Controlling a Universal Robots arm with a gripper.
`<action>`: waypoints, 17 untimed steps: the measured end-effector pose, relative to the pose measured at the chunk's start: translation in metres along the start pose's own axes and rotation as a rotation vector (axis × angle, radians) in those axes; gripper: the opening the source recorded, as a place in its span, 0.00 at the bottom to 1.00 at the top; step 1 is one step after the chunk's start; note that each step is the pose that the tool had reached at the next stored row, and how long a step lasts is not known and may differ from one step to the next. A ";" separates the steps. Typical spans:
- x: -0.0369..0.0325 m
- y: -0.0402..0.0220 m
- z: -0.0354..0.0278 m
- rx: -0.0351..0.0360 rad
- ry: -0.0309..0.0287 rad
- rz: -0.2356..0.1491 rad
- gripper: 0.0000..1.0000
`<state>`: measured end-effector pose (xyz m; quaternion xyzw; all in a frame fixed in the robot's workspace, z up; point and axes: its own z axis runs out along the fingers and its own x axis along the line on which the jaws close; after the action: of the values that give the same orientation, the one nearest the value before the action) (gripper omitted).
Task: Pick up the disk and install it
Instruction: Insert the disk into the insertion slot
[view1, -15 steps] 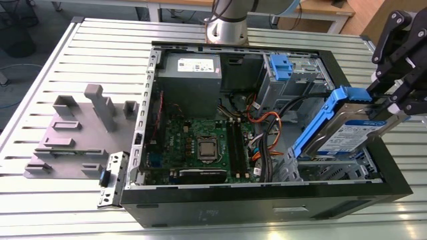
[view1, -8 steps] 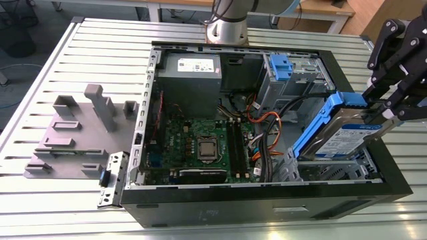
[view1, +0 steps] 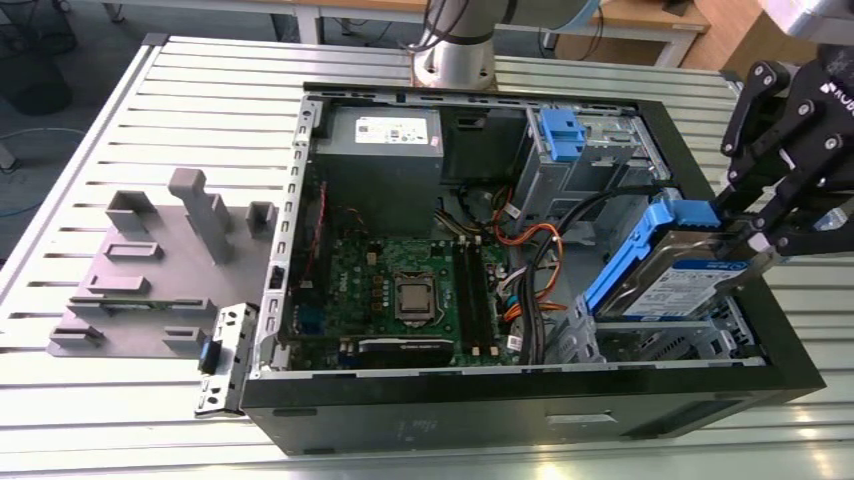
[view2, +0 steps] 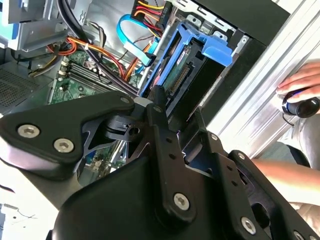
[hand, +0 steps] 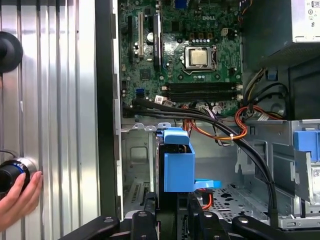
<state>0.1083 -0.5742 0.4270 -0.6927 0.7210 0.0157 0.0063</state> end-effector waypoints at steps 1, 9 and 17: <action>0.0001 0.0000 0.0018 0.0000 0.0000 0.000 0.35; 0.0005 -0.0002 0.0162 0.0000 0.0001 0.000 0.35; 0.0006 -0.0003 0.0190 0.0000 -0.0003 0.000 0.35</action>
<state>0.1082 -0.5742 0.4080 -0.6927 0.7210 0.0158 0.0064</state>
